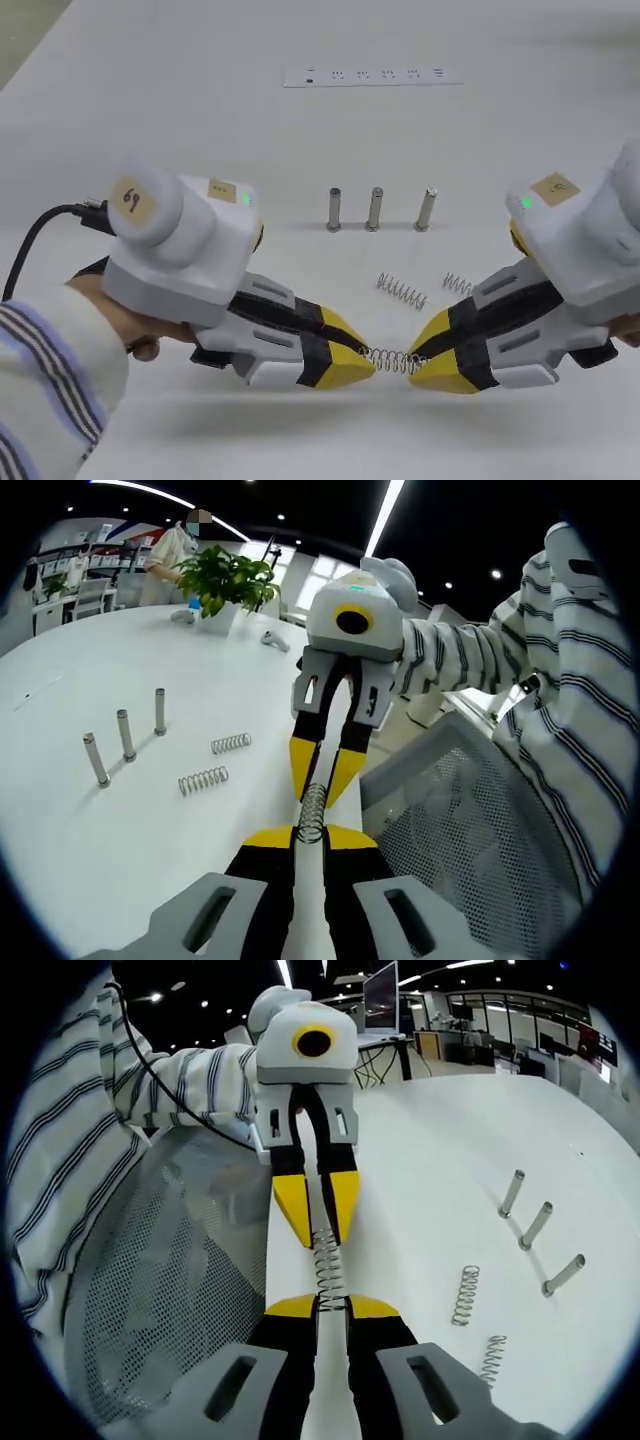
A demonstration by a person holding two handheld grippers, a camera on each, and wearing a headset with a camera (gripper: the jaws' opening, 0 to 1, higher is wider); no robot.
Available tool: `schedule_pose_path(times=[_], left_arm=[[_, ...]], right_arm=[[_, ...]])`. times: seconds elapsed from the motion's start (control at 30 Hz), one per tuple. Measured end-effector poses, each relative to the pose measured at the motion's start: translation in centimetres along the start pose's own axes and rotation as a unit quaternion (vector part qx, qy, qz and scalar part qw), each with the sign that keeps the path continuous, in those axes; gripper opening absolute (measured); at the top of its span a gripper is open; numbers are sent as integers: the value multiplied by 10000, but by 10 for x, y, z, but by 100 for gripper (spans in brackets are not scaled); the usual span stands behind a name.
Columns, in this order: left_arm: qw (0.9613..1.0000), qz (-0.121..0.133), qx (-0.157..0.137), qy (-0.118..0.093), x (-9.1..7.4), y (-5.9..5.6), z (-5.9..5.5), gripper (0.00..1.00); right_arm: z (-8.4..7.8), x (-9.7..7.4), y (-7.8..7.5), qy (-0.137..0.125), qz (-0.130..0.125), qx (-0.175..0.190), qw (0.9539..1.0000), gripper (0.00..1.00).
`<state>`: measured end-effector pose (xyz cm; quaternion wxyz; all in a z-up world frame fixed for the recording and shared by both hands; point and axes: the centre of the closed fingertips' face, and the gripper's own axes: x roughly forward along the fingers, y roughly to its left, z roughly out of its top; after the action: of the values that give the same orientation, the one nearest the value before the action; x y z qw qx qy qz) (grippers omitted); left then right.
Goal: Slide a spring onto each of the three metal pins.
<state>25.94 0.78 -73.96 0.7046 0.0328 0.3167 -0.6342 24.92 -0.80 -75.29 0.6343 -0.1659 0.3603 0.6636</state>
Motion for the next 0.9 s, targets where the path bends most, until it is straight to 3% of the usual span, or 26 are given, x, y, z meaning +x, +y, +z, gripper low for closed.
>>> schedule_pose_path(times=[0.47,0.9], left_arm=[[9999,-3,116,117,0,-2,-6,2],[9994,91,318,73,5,-2,-5,2]], right_arm=[[4,-3,3,238,88,-225,9994,7],[14,-15,3,338,169,-384,9986,8]])
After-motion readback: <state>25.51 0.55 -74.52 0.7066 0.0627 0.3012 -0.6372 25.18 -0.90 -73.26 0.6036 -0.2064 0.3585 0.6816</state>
